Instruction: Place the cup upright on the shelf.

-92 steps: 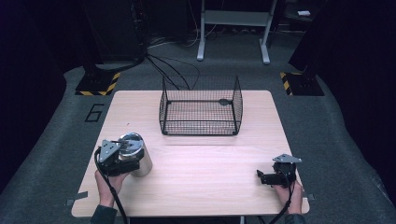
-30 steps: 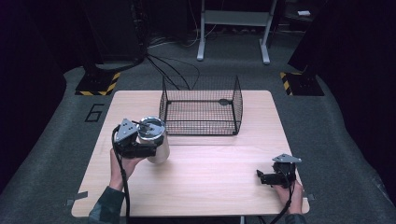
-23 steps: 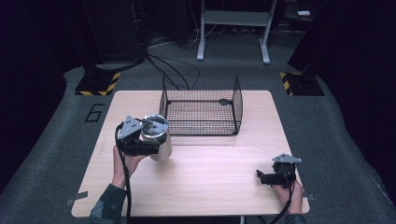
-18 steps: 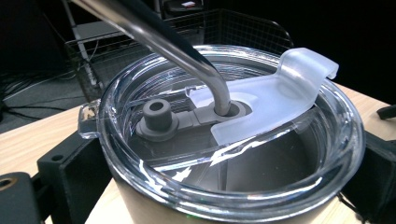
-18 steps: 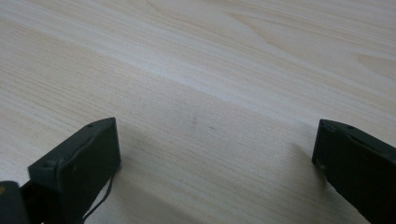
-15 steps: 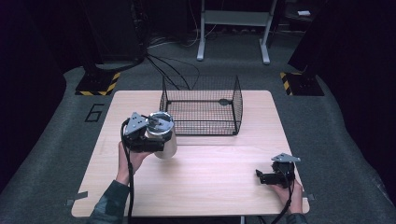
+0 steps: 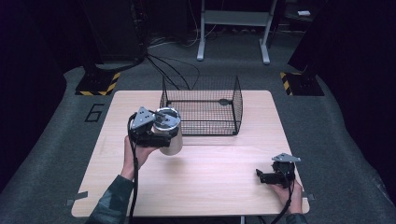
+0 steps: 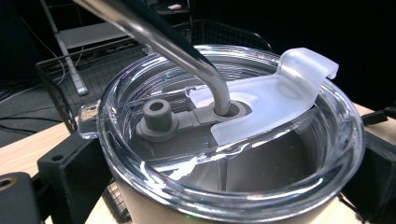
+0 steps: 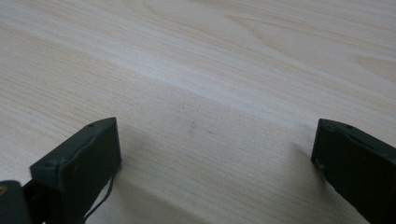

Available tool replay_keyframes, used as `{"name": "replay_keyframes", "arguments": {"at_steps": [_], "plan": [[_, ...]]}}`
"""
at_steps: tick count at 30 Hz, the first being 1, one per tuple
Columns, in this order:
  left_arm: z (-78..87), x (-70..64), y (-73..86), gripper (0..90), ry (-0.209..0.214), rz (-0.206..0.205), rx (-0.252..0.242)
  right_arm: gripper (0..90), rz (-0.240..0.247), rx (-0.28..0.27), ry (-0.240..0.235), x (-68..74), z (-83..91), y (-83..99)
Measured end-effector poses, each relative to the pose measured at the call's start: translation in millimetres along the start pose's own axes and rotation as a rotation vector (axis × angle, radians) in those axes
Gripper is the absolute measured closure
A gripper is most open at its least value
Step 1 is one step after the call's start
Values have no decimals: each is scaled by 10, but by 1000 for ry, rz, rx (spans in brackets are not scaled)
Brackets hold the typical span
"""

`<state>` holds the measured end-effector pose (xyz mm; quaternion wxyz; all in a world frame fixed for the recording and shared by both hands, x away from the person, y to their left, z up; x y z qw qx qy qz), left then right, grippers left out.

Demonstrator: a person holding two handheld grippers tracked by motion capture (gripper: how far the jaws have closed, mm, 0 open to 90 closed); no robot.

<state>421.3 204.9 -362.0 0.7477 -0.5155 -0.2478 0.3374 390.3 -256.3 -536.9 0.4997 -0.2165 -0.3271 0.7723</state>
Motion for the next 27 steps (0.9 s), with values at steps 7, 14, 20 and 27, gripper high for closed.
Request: {"name": "replay_keyframes", "arguments": {"at_steps": [7,14,20,27], "plan": [[-48,-1,-103,39,14,-5,-8,21,-2,-9,0,-1,1,3],[-88,3,-235,39,24,-13,-15,21,-1,-9,1,0,1,3],[-156,25,-354,39,28,-20,-24,19,-3,-7,1,-1,1,2],[-279,32,-501,39,38,-19,-27,19,-6,-7,1,0,0,2]]}}
Point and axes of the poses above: each handheld gripper's, and its own axes: z roughly backward along the jaws, y roughly out of its underside, x roughly to its left, the point moved 1 cm from there along -z, roughly forward along the jaws
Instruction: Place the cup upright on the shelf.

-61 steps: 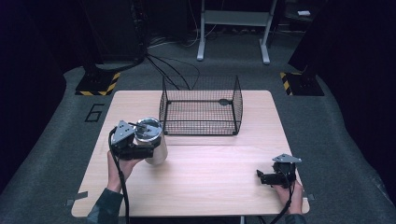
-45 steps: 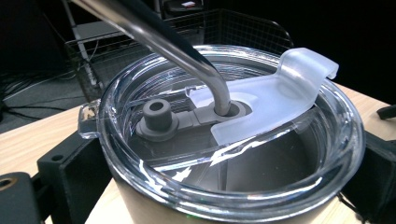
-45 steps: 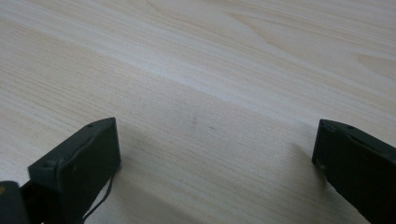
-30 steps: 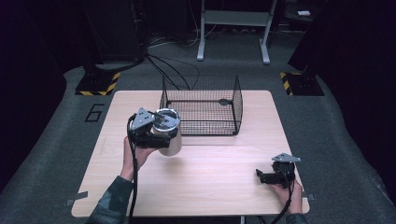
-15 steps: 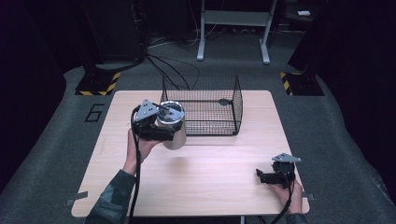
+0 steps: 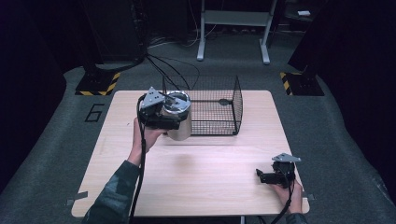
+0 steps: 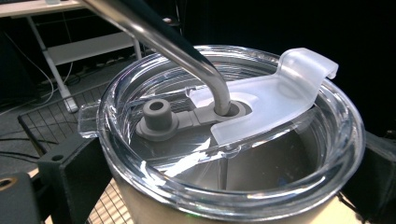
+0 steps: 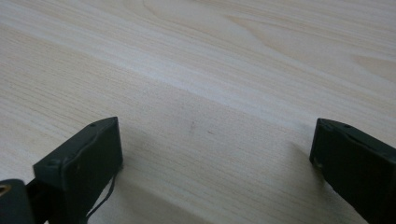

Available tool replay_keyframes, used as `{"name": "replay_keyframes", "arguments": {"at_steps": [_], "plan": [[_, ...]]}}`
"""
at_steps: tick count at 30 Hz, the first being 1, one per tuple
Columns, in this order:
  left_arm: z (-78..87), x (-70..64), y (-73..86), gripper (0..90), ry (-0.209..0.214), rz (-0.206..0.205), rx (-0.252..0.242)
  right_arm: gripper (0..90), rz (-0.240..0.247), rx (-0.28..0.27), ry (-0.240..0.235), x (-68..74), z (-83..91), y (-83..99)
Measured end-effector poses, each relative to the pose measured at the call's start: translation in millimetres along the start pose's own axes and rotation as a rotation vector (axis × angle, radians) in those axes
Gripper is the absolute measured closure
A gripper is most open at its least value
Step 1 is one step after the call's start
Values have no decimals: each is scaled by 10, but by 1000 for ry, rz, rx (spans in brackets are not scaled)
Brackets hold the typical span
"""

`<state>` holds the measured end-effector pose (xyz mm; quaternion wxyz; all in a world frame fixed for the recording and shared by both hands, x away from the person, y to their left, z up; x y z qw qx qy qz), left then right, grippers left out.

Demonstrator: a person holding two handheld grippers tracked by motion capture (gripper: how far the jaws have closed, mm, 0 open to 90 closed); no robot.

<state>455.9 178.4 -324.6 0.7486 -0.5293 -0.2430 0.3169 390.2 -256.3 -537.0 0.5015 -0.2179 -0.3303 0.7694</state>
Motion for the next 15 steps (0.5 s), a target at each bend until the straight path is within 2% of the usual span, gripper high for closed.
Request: {"name": "replay_keyframes", "arguments": {"at_steps": [13,15], "plan": [[-151,89,-213,39,-11,-11,-8,19,0,-1,0,0,-1,0],[-196,110,-262,39,-11,2,-12,19,1,-1,0,0,-1,0]]}}
Point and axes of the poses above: each handheld gripper's, and its own axes: z roughly backward along the jaws, y roughly out of its underside, x roughly to its left, the point moved 1 cm from there along -z, roughly forward along the jaws
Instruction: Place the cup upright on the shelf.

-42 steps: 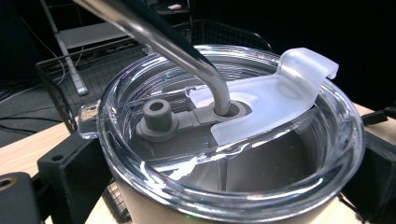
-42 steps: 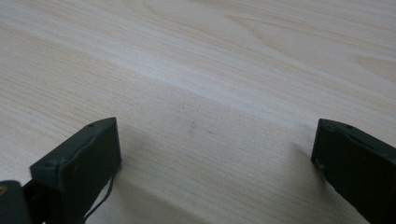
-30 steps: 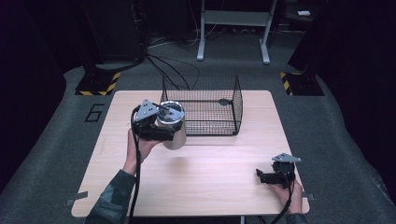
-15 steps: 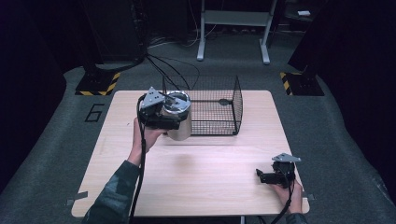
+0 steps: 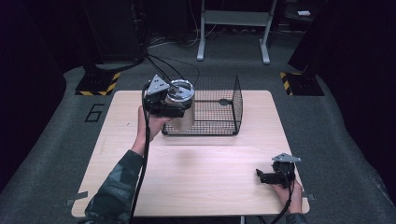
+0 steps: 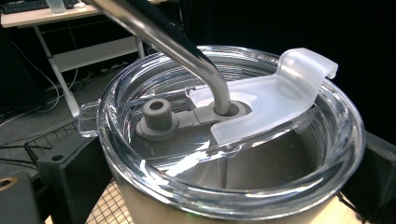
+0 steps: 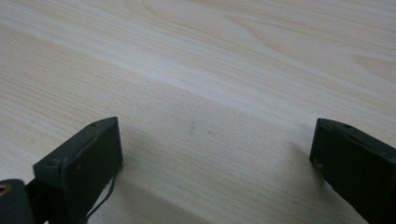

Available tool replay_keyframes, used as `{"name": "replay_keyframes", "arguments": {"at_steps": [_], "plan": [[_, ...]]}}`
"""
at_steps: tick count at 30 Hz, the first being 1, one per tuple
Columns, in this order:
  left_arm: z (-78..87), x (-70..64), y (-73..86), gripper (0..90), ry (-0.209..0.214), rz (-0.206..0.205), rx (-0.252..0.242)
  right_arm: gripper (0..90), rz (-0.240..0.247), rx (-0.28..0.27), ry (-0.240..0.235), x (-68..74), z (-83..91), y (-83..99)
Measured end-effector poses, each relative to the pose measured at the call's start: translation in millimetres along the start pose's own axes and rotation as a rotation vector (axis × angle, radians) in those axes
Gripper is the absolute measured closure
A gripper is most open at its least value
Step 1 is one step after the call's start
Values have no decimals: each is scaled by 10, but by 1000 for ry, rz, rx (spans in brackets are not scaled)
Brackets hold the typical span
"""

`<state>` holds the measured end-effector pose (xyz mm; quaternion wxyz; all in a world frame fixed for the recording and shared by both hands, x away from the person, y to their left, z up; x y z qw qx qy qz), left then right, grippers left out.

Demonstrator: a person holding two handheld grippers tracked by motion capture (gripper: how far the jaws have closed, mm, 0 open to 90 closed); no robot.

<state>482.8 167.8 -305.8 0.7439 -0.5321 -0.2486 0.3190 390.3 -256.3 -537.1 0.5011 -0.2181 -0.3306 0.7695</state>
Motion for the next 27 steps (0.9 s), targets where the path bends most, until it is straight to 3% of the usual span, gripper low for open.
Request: {"name": "replay_keyframes", "arguments": {"at_steps": [12,27], "plan": [[-197,72,-179,39,-14,-8,-3,19,0,0,0,0,0,0],[-433,67,-308,39,-39,-20,-7,19,1,0,0,-1,0,0]]}}
Point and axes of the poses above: each handheld gripper's, and its own axes: z roughly backward along the jaws, y roughly out of its underside, x roughly to its left, the point moved 1 cm from there along -z, roughly forward along the jaws
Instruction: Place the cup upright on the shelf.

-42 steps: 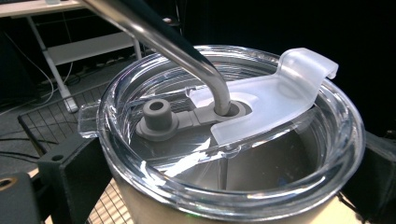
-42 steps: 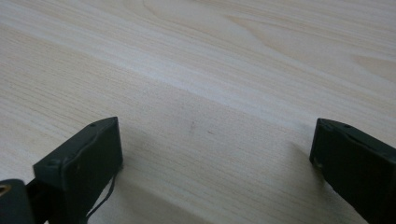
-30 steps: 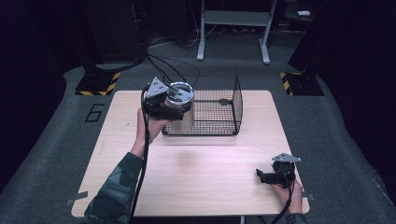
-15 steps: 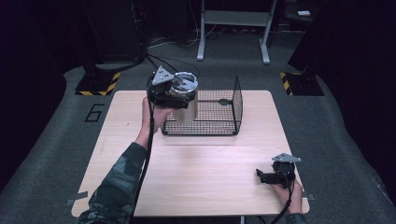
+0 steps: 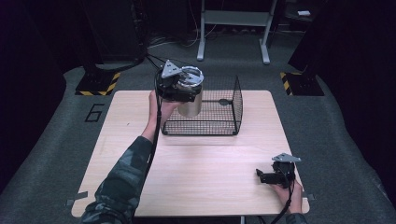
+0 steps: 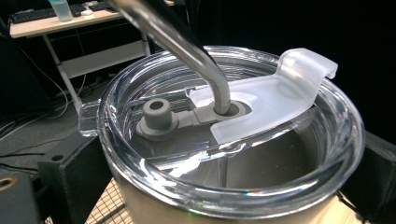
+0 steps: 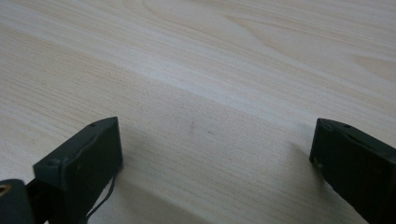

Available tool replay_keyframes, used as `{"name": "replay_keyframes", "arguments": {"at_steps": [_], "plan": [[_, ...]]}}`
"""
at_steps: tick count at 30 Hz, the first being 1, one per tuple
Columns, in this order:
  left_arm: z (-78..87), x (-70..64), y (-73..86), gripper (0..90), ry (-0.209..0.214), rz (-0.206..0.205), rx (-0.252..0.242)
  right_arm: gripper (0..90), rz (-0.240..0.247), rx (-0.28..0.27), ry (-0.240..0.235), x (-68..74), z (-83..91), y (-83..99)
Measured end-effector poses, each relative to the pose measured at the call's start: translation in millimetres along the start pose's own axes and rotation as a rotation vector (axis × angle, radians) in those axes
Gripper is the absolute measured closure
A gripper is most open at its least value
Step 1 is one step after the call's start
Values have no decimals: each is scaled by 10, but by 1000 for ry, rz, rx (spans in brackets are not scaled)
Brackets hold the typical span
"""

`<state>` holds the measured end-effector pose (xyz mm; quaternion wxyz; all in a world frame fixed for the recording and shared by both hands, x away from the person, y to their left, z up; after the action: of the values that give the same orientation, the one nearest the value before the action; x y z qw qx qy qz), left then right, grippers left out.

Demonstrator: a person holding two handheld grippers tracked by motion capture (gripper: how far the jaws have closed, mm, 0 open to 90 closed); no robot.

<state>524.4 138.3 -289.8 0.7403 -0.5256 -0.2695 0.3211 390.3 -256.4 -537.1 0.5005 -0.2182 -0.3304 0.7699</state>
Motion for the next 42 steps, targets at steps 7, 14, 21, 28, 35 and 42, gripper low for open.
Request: {"name": "replay_keyframes", "arguments": {"at_steps": [7,14,21,28,35,42], "plan": [[-94,29,-30,39,-10,15,-5,20,-17,-3,5,11,-4,-4],[-236,57,-15,39,-23,34,-7,20,-10,4,-1,4,4,-3],[-474,52,57,39,-42,35,22,19,-8,0,2,3,-1,-4],[-677,59,170,39,-47,57,49,20,-10,-1,3,5,-1,-5],[-806,88,279,39,-71,75,63,20,-10,-1,3,5,-1,-5],[-928,175,436,39,-109,130,76,20,-9,-6,6,7,-5,-4]]}}
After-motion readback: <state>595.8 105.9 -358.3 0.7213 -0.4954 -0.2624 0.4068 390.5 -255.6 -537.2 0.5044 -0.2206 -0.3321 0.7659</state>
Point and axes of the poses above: each handheld gripper's, and its own axes: z roughly backward along the jaws, y roughly out of its underside, x roughly to its left, the point moved 1 cm from there along -z, roughly forward along the jaws
